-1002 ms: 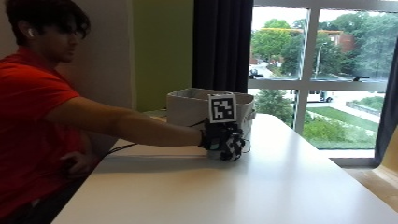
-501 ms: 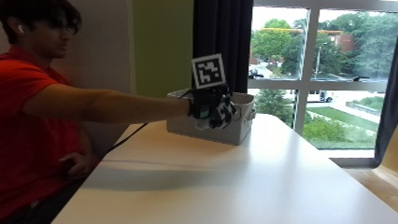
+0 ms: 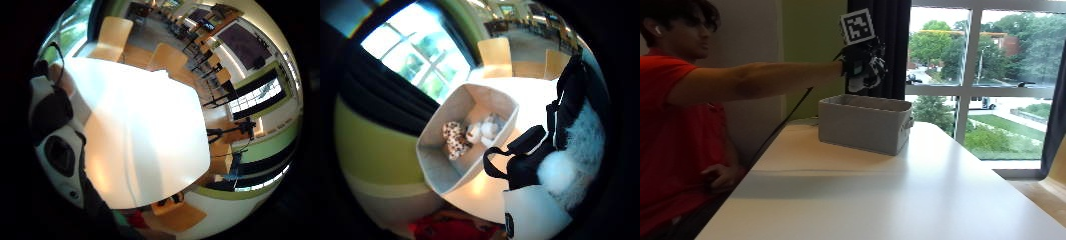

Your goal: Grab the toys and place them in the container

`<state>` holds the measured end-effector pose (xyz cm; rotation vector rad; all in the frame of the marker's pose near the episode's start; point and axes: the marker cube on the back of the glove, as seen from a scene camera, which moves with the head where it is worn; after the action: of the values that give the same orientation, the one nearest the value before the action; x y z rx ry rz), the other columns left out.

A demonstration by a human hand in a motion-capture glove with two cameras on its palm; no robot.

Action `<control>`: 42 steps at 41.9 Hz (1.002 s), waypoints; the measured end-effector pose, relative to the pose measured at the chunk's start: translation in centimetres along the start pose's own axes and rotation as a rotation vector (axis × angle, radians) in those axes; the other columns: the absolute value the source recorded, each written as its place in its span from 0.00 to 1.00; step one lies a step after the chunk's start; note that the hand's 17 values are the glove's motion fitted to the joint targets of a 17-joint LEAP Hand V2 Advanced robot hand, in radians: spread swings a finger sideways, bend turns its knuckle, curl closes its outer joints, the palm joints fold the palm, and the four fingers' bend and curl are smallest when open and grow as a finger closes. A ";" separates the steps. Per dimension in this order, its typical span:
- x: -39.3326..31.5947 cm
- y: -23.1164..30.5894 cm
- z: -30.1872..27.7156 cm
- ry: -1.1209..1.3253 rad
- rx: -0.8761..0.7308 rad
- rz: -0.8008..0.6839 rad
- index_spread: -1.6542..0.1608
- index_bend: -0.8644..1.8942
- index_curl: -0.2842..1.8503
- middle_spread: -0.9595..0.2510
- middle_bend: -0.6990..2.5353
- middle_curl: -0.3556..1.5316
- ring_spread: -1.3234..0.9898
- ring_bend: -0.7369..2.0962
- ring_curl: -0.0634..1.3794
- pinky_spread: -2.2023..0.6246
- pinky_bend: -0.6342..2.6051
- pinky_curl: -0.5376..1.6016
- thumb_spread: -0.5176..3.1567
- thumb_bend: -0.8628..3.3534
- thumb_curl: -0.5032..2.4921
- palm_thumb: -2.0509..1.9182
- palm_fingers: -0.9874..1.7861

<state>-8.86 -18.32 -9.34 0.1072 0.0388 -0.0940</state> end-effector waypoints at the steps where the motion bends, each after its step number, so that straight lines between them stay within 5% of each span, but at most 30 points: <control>1: -0.9 -0.2 -0.2 -0.009 -0.004 -0.010 0.70 0.57 0.62 0.47 0.48 0.58 0.40 0.68 0.39 0.62 0.52 0.46 0.29 0.23 0.48 0.66 0.77; 16: -13.7 -1.8 -0.5 -0.072 0.014 -0.157 0.71 0.57 0.65 0.47 0.46 0.59 0.40 0.66 0.38 0.62 0.52 0.46 0.29 0.22 0.51 0.66 0.75; 42: -17.5 -0.9 5.7 -0.209 -0.112 -0.125 0.71 0.52 0.67 0.44 0.38 0.58 0.38 0.61 0.35 0.61 0.50 0.44 0.32 0.20 0.53 0.65 0.72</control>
<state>-26.20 -18.26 -3.01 -0.0171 -0.1580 -0.2269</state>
